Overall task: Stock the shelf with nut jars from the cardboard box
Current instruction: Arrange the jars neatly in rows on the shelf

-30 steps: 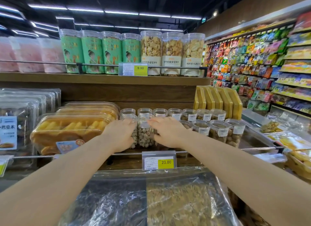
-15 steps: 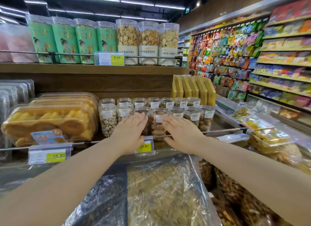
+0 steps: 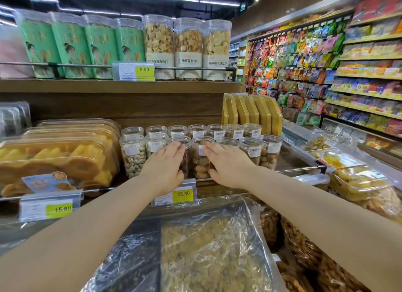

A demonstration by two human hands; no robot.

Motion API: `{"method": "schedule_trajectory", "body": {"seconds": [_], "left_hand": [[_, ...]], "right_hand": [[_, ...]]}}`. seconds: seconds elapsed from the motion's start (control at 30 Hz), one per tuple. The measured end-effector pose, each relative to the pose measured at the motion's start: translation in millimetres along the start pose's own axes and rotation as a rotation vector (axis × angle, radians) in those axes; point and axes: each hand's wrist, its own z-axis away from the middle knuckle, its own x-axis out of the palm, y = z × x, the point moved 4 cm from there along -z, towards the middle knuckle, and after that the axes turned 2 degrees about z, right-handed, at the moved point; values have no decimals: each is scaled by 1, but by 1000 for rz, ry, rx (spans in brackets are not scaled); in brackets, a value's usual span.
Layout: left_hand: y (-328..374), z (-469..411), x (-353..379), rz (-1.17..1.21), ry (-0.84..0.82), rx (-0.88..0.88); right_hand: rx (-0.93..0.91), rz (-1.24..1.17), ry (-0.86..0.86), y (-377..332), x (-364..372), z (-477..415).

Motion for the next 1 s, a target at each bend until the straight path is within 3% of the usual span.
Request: {"method": "schedule_trajectory", "body": {"seconds": [0.3, 0.67, 1.0], "left_hand": [[-2, -22, 2, -82, 3, -15], [-3, -27, -4, 24, 31, -22], [68, -13, 12, 121, 5, 191]], "right_hand": [[-26, 31, 17, 4, 1, -35], [-14, -56, 62, 30, 3, -21], [167, -49, 37, 90, 11, 53]]}}
